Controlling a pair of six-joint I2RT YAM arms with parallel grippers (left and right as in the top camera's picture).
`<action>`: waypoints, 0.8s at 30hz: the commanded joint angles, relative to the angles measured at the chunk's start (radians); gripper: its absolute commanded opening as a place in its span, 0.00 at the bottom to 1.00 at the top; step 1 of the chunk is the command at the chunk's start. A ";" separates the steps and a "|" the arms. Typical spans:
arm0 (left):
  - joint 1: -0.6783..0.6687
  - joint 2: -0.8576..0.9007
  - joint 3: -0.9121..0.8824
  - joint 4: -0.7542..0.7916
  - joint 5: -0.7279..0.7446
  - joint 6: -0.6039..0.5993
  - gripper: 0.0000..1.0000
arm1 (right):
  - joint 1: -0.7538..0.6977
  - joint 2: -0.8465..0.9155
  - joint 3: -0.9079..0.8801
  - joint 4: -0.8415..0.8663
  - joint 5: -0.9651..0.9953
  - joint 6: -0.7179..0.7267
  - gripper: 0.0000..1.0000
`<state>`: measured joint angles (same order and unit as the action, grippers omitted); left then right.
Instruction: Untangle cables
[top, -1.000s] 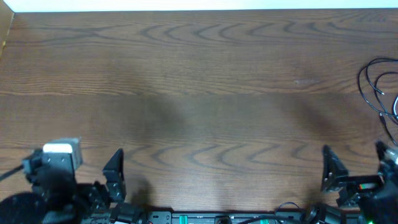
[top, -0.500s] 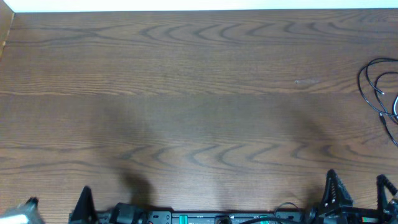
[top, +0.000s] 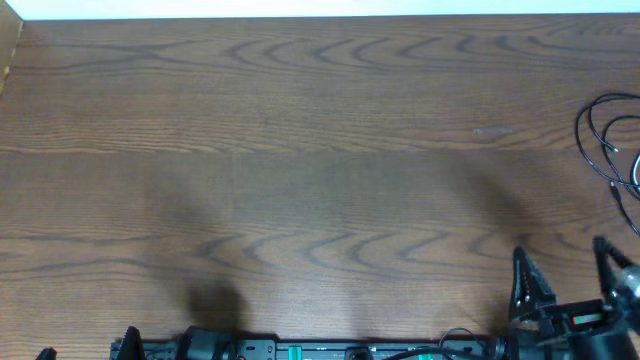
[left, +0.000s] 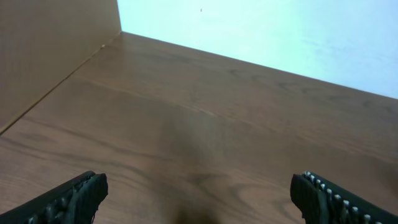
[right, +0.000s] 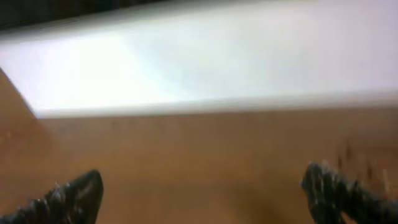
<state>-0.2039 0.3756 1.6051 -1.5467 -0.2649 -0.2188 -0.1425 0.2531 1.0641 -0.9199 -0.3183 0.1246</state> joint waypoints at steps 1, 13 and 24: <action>0.003 0.000 0.003 -0.008 -0.009 -0.024 1.00 | 0.004 -0.109 -0.119 0.178 -0.032 -0.040 0.99; 0.003 0.000 0.003 -0.005 -0.010 -0.023 1.00 | 0.002 -0.241 -0.453 0.526 0.119 -0.064 0.99; 0.003 0.000 0.003 -0.004 -0.025 -0.019 1.00 | 0.002 -0.241 -0.847 0.880 0.084 0.159 0.99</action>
<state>-0.2035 0.3756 1.6051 -1.5517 -0.2691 -0.2359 -0.1417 0.0170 0.2966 -0.1005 -0.2241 0.1772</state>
